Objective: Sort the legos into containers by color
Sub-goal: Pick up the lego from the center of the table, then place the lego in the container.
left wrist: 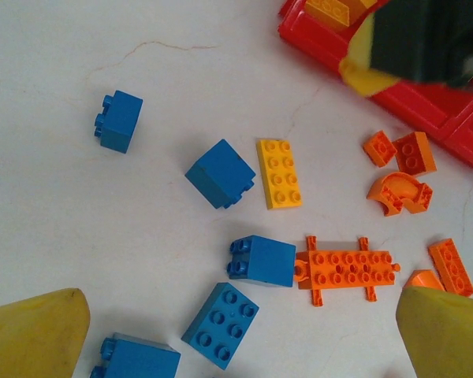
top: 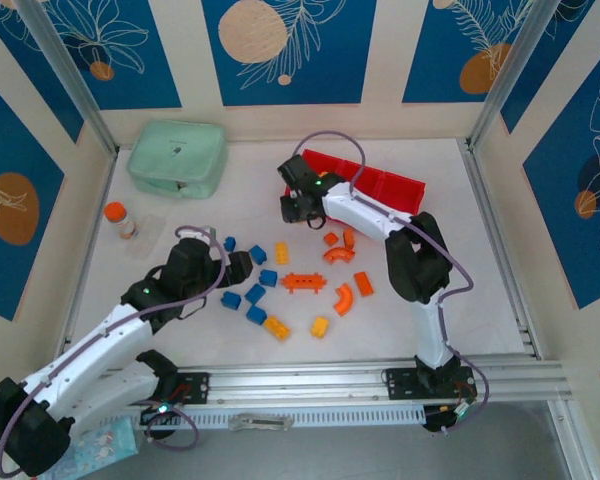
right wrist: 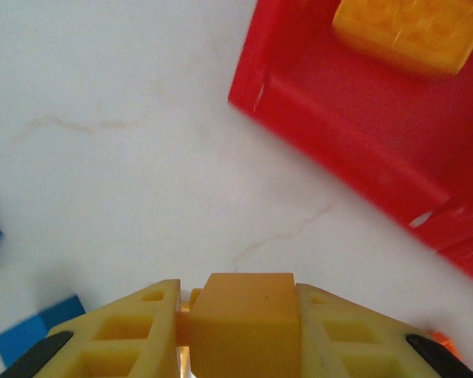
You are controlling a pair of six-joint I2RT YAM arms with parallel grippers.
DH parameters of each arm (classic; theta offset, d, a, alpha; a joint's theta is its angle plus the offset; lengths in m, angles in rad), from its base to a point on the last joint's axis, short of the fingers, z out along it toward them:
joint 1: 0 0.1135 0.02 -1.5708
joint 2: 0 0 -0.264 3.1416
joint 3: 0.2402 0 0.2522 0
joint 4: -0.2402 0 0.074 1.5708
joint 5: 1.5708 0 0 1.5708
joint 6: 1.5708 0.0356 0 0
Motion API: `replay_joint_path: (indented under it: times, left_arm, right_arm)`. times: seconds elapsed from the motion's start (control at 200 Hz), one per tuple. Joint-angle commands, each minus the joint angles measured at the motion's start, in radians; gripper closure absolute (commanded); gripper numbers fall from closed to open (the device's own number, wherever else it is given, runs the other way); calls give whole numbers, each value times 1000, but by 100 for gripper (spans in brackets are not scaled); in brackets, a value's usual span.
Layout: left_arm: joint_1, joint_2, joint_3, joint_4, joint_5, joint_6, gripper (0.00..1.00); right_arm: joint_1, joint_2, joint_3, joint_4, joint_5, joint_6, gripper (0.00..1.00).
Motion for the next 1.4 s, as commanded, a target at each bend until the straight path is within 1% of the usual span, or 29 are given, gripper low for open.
replay_joint_path:
  times: [0.0,0.21,0.285,0.335,0.415,0.51,0.65,0.91,1.115,1.265,1.395]
  left_arm:
    - [14,28,47,23,10,25,1]
    - [16,105,95,62,33,39,1]
    - [19,135,117,63,39,46,1]
    - [21,153,133,58,45,53,1]
    - [21,171,152,49,52,59,1]
    - [23,175,154,49,52,56,1]
    - [26,159,150,47,55,50,1]
    - [29,96,137,-18,85,56,1]
    - [30,29,112,-102,113,62,1]
    - [32,-42,70,-133,105,59,1]
    - [32,-103,39,-161,95,47,1]
  right_arm:
    - [-46,6,78,-9,38,-23,69]
    - [-107,133,257,-48,74,-62,69]
    - [-126,191,343,-63,69,-77,67]
    - [-136,239,418,-100,65,-83,61]
    - [-142,296,530,-175,67,-89,48]
    - [-140,295,561,-197,63,-98,38]
    - [-117,208,470,-178,48,-99,32]
    - [-45,-39,127,-86,-3,-62,26]
    - [12,-193,-95,-85,-49,12,23]
    - [68,-269,-246,-45,-73,75,22]
    - [116,-275,-324,-18,-91,133,21]
